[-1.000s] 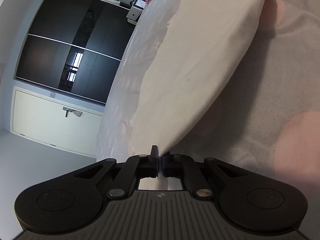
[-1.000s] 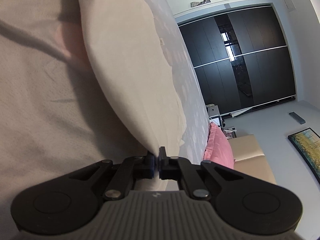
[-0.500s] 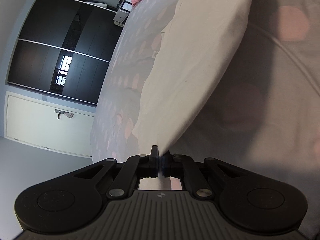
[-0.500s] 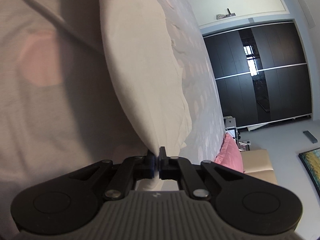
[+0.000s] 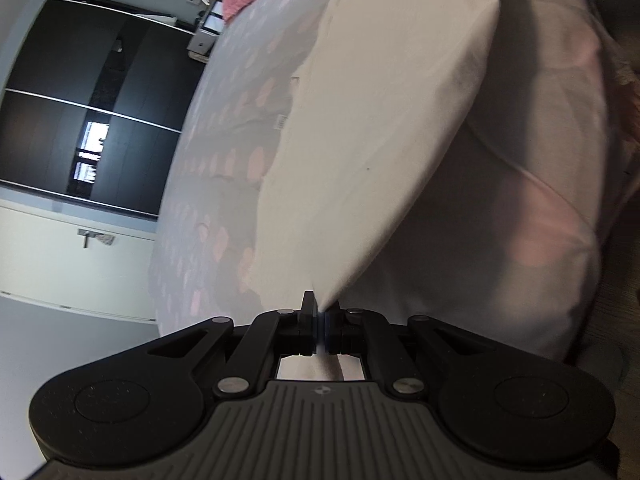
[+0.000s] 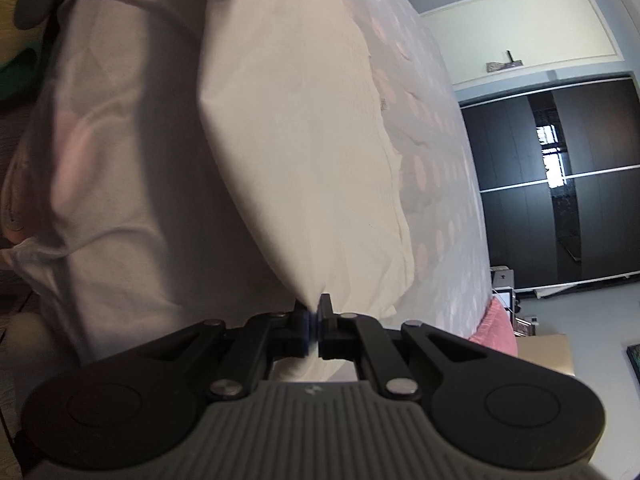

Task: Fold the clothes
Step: 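Lift the folded edge with both grippers and fold it over again, then open both grippers to release the folded shirt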

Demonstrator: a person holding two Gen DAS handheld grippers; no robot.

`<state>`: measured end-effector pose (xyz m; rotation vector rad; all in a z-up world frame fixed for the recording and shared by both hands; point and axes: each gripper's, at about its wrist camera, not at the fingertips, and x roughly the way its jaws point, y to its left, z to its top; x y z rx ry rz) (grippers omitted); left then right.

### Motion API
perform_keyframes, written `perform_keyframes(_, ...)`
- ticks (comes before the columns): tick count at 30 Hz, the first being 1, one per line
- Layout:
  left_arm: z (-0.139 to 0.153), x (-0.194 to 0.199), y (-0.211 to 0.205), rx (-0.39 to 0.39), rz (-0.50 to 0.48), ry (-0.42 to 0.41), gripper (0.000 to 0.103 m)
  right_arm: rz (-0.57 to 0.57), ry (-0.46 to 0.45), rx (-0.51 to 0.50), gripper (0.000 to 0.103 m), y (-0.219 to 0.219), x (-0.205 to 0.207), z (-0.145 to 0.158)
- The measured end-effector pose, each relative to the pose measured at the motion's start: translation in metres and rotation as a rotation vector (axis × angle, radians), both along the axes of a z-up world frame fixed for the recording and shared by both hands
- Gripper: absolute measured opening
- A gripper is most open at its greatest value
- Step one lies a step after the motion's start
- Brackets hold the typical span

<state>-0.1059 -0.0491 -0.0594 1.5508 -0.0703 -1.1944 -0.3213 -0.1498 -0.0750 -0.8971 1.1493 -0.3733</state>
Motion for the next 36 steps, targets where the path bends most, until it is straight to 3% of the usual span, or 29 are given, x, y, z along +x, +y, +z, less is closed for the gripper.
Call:
perform_keyframes(7, -0.034, 0.006, -0.005, 0.134, -0.039, -0.001, 0.001, 0.028, 0.103, 0.042, 0.004, -0.005, 0.005, -0.025)
perform_keyframes(15, -0.058, 0.013, -0.014, 0.213, -0.028, 0.026, 0.002, 0.039, 0.155, 0.063, 0.005, -0.004, 0.006, -0.040)
perform_keyframes(22, -0.055, 0.015, -0.015, 0.236, -0.027, 0.069, 0.006, 0.075, 0.163, 0.091, 0.018, 0.004, 0.003, -0.039)
perform_keyframes(29, -0.042, 0.006, -0.009, 0.244, -0.042, 0.164, 0.010, 0.120, 0.110, 0.160, 0.028, 0.015, -0.003, -0.023)
perform_keyframes(36, -0.014, 0.004, -0.012, 0.158, 0.015, 0.347, 0.010, 0.103, -0.024, 0.231, 0.028, 0.015, -0.001, 0.002)
